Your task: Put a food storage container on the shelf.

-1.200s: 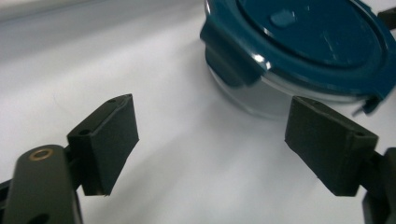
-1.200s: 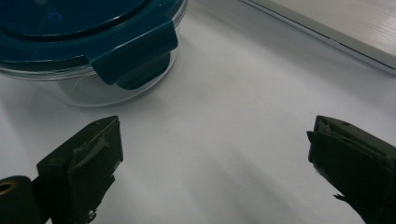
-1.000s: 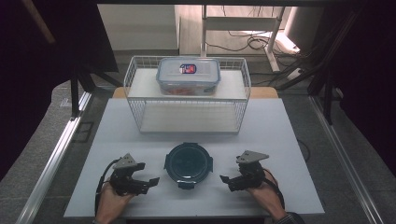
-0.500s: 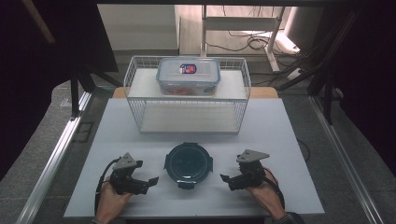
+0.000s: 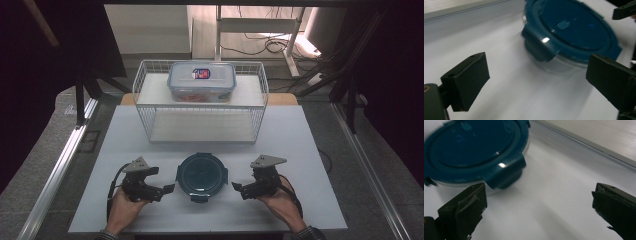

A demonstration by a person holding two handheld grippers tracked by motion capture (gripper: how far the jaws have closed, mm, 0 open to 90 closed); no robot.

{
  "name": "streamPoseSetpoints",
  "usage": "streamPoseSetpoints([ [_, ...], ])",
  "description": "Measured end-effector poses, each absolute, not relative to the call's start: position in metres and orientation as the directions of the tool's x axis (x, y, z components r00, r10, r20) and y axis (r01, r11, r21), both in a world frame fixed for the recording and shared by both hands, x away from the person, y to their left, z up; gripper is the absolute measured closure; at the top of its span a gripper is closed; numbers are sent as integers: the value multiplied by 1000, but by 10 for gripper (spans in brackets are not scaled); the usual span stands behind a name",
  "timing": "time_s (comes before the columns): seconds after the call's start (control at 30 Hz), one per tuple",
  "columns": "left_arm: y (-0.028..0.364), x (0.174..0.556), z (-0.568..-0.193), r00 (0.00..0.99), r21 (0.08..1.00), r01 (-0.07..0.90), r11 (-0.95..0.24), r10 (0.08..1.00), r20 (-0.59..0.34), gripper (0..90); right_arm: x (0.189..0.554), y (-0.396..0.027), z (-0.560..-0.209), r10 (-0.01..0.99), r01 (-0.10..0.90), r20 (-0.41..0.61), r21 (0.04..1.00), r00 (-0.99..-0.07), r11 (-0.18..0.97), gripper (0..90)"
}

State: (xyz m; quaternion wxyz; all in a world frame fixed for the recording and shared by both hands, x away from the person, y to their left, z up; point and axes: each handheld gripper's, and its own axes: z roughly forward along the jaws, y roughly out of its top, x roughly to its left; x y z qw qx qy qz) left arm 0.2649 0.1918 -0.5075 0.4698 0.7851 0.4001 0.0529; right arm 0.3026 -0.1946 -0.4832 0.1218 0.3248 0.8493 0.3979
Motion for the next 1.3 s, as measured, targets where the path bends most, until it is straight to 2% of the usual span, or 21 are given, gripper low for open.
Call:
streamPoseSetpoints([
  [0.3, 172, 291, -497, 720, 769, 571, -288, 626, -300, 53, 311, -173, -469, 614, 484, 114, 730, -781, 482, 0],
  [0.4, 161, 301, -494, 737, 763, 570, -304, 599, -311, 66, 318, -163, -467, 596, 489, 140, 730, -791, 478, 29],
  [0.67, 162, 310, -515, 730, 678, 651, -341, 528, -435, 94, 333, -151, -486, 563, 599, 307, 657, -767, 458, 93],
  [0.73, 164, 309, -516, 717, 666, 671, -327, 514, -470, 160, 335, -153, -492, 542, 639, 379, 624, -750, 449, 137],
  [0.83, 166, 307, -515, 688, 647, 701, -302, 524, -501, 189, 335, -154, -496, 509, 682, 463, 580, -726, 446, 225],
  [0.97, 174, 300, -516, 671, 643, 717, -270, 517, -531, 278, 332, -155, -492, 520, 685, 457, 579, -722, 442, 297],
  [1.0, 177, 296, -516, 667, 645, 720, -257, 516, -538, 338, 330, -158, -490, 518, 691, 468, 582, -716, 429, 334],
  [1.03, 179, 294, -516, 665, 648, 720, -249, 513, -542, 338, 329, -161, -490, 513, 694, 479, 587, -712, 417, 377],
  [1.13, 185, 286, -516, 639, 649, 738, -188, 503, -581, 448, 325, -169, -487, 514, 729, 528, 581, -676, 361, 485],
  [1.3, 188, 274, -514, 631, 664, 735, -137, 495, -597, 528, 313, -173, -482, 520, 731, 528, 589, -671, 345, 533],
])
